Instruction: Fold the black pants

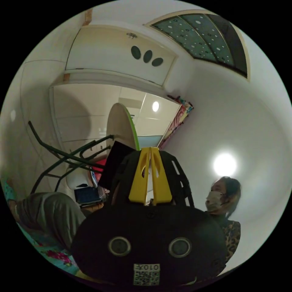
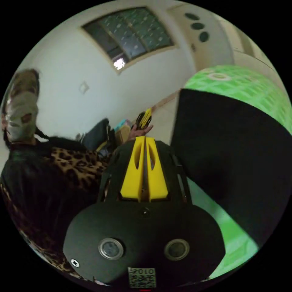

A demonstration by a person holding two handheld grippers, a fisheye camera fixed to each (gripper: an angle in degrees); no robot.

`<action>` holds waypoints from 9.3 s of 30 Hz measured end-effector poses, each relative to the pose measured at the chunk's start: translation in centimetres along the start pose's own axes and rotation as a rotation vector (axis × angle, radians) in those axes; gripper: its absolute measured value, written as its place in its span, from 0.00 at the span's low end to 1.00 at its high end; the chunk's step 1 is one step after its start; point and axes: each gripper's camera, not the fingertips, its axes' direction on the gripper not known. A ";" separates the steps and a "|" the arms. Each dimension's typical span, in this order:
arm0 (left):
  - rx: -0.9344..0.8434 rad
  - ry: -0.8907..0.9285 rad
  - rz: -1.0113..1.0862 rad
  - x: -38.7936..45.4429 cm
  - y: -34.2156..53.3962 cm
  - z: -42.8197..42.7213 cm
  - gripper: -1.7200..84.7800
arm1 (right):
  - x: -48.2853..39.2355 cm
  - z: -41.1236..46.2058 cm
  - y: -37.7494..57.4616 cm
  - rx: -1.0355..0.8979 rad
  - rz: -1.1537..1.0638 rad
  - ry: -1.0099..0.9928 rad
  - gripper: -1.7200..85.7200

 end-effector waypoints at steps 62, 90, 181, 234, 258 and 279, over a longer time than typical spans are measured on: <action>-1.000 -0.333 -0.032 -0.9 7.3 65.5 0.02 | 36.3 -38.1 0.4 0.019 0.034 1.100 0.07; -0.879 -0.207 -0.113 -0.3 3.3 59.5 0.02 | 34.5 -12.1 -11.1 0.063 0.055 0.689 0.07; -0.335 -0.176 0.335 -10.9 2.5 9.6 0.10 | 5.1 35.1 12.6 -0.262 0.227 0.224 0.23; -0.398 -0.194 0.406 -14.8 0.7 9.6 0.03 | 4.2 45.1 18.8 -0.365 0.196 0.109 0.18; -0.375 0.045 0.260 -18.6 0.7 7.8 0.30 | 5.6 47.0 18.3 -0.366 0.201 0.141 0.17; -0.514 -0.206 0.434 0.8 -1.0 6.9 0.05 | 5.1 43.9 18.2 -0.352 0.043 0.062 0.12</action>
